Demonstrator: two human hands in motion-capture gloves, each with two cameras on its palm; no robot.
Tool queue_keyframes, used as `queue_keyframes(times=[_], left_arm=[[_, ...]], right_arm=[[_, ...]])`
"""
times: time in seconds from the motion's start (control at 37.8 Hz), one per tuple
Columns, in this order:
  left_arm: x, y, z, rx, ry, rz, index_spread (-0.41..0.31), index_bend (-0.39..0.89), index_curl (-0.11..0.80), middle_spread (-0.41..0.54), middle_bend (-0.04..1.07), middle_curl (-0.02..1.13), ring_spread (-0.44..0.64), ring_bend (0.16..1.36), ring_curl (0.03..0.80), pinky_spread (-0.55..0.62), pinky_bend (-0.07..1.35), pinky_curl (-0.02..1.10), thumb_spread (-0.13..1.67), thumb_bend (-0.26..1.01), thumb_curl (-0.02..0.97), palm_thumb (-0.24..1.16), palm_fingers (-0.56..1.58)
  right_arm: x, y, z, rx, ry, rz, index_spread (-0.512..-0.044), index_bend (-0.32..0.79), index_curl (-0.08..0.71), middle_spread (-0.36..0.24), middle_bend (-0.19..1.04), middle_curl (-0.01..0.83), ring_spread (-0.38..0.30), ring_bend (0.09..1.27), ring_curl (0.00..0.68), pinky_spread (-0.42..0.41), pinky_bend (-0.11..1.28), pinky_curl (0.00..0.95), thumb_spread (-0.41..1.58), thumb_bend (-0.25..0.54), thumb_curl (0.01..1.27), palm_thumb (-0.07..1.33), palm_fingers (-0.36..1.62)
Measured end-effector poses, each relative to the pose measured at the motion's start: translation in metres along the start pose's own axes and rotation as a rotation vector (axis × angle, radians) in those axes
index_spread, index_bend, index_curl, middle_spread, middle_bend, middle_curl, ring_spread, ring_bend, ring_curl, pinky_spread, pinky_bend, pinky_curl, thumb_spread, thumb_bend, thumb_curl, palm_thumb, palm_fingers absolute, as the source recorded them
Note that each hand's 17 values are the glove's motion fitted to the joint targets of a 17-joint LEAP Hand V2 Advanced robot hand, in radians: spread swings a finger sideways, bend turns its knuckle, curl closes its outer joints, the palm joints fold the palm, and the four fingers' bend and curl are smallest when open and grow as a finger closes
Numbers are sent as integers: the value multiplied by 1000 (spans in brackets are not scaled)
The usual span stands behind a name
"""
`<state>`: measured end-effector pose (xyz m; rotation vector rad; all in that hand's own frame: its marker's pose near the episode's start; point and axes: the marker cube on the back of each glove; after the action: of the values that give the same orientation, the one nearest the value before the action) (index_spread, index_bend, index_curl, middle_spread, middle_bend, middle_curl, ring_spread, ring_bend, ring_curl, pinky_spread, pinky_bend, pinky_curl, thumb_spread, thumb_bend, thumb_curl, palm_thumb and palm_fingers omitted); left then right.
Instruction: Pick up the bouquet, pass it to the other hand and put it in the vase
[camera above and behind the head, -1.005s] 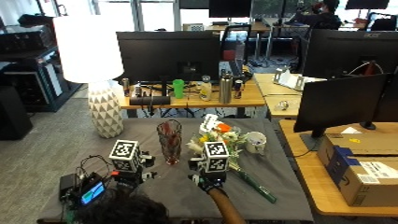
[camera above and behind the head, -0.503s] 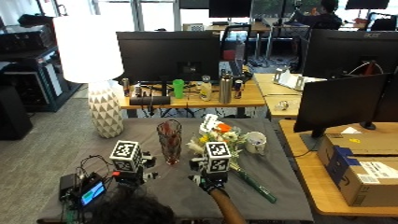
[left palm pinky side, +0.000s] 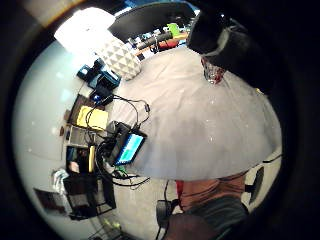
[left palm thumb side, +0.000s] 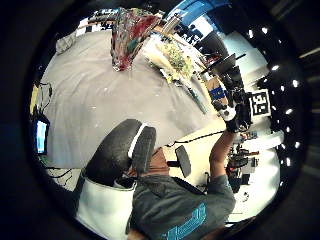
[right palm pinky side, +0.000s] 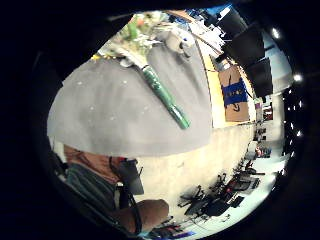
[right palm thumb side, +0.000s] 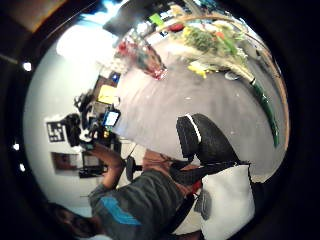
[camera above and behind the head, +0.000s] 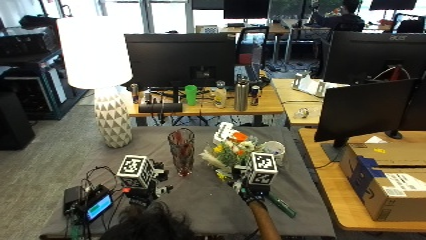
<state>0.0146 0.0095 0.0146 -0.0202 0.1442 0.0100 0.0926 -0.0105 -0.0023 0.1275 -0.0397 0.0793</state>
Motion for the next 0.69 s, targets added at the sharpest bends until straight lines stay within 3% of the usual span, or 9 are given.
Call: queue_keyframes(times=[0.29,0.69], left_arm=[[7,-2,15,-15,21,5,-51,96,202,21,187,349,109,621,318,361,439,352,981,-27,266,223,373],[17,-11,39,-55,5,19,-36,101,197,46,191,357,113,649,326,357,469,367,983,-25,274,219,344]], right_arm=[[85,-21,37,22,-31,140,-346,102,187,107,229,321,228,323,246,323,621,367,1153,38,306,664,89],[170,-30,115,-159,-85,354,-343,113,181,122,218,331,239,337,256,328,676,379,1123,-10,330,725,42]])
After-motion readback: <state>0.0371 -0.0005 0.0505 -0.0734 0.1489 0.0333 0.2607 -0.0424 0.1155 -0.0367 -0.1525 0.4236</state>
